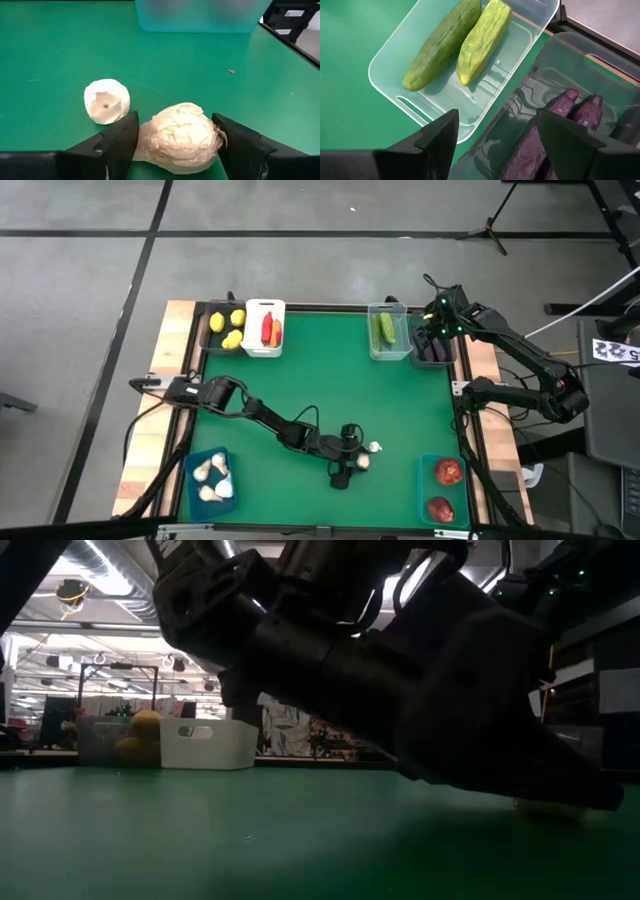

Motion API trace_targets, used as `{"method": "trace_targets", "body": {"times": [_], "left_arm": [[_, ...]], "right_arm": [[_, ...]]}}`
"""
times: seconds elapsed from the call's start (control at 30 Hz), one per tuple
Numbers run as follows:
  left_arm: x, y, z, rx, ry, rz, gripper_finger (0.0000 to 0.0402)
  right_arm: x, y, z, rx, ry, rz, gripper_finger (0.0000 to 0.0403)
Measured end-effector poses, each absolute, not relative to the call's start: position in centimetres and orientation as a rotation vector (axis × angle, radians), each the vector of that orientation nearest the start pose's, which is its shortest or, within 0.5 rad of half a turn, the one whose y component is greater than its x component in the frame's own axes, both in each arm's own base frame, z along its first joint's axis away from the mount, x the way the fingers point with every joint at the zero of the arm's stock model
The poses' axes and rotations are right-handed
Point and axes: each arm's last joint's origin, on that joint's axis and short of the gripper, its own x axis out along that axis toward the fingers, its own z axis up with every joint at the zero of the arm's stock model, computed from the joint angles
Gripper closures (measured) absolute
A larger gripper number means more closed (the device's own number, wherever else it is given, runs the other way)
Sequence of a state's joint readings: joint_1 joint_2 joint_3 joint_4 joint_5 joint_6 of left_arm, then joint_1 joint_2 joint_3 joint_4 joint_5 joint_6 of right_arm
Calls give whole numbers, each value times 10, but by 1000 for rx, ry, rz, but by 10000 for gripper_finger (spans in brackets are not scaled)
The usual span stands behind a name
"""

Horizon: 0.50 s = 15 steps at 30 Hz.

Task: Sort produce into baskets
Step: Put the garlic into the blue bin

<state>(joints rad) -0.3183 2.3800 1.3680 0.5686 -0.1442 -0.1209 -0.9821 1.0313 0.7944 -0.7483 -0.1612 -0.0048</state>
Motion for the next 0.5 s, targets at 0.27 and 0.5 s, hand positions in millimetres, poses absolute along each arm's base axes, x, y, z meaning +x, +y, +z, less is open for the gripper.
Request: {"method": "trace_targets", "body": {"times": [0.27, 0.5], "left_arm": [[457, -146, 69, -45, 423, -138, 192], [457, -145, 73, -57, 421, -129, 217]], "right_arm": [[109, -155, 251, 546, 850, -743, 139], [109, -155, 251, 547, 851, -742, 139]]}}
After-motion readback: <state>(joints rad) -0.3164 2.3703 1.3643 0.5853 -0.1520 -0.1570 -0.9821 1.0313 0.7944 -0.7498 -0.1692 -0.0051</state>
